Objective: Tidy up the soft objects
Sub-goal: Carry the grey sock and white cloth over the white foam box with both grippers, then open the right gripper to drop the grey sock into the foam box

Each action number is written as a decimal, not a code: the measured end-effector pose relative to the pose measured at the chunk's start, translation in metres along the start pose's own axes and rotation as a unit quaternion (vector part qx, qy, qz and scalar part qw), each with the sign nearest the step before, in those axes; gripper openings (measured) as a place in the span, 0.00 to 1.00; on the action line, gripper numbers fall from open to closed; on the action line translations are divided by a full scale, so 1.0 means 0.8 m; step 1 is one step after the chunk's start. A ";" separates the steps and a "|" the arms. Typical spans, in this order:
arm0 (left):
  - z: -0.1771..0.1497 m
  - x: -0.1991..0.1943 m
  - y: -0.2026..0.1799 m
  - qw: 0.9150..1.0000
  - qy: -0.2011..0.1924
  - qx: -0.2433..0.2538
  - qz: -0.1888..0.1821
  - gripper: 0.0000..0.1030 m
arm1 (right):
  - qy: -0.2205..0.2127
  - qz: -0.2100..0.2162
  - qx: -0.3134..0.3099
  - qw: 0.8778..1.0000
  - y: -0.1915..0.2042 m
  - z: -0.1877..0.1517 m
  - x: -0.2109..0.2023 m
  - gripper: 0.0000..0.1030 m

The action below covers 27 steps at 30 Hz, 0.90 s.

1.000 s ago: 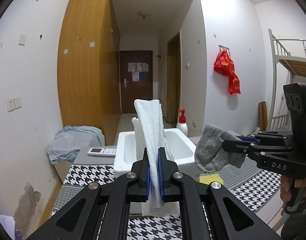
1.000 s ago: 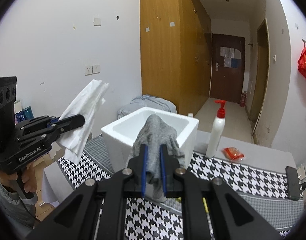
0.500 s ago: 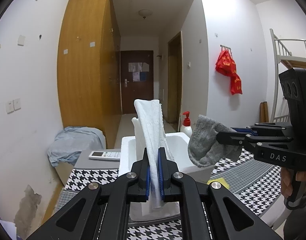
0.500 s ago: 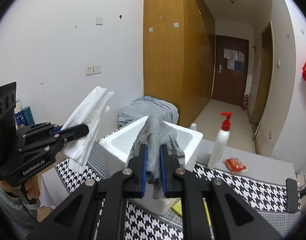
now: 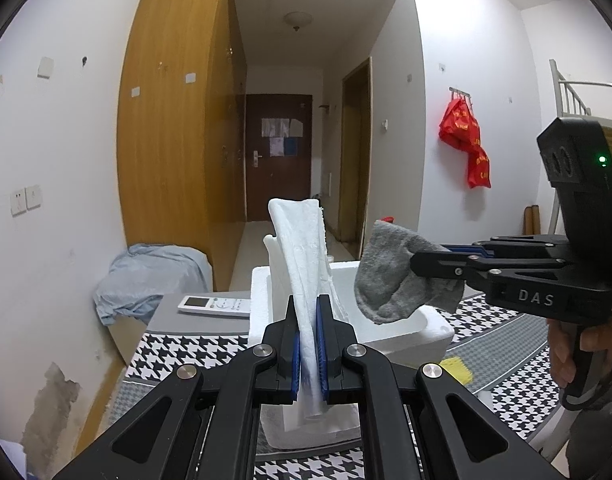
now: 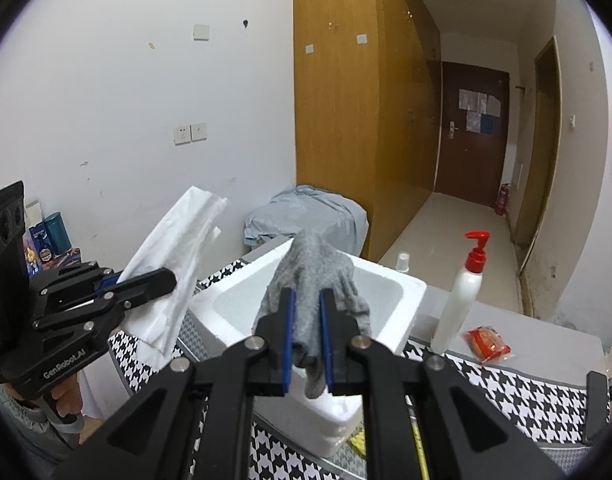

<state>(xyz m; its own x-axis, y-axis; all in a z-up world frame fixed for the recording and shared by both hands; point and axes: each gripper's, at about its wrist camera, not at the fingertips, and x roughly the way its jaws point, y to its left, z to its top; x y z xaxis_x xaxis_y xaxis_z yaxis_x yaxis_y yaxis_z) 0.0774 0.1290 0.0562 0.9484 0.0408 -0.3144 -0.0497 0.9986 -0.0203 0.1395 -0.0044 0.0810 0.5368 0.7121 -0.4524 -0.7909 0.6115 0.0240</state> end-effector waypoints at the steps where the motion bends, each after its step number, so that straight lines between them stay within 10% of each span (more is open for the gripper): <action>1: 0.000 0.001 0.000 1.000 0.000 -0.001 0.001 0.07 | 0.002 0.001 0.001 1.000 -0.001 0.001 0.003 0.15; 15: -0.006 0.014 0.006 1.000 0.009 -0.006 -0.002 0.07 | 0.048 -0.001 0.018 0.999 -0.012 0.000 0.050 0.18; 24: -0.005 0.014 0.010 1.000 0.011 -0.014 0.008 0.07 | 0.011 0.013 0.007 1.000 -0.004 0.005 0.026 0.98; 27: -0.004 0.013 0.007 1.000 0.011 -0.013 0.010 0.07 | 0.002 0.004 0.004 1.000 -0.003 0.002 0.015 1.00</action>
<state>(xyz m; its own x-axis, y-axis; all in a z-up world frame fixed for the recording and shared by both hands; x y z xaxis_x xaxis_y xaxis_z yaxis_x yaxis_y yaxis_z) 0.0862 0.1349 0.0501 0.9404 0.0593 -0.3349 -0.0769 0.9963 -0.0394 0.1486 0.0033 0.0765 0.5290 0.7154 -0.4565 -0.7928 0.6085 0.0350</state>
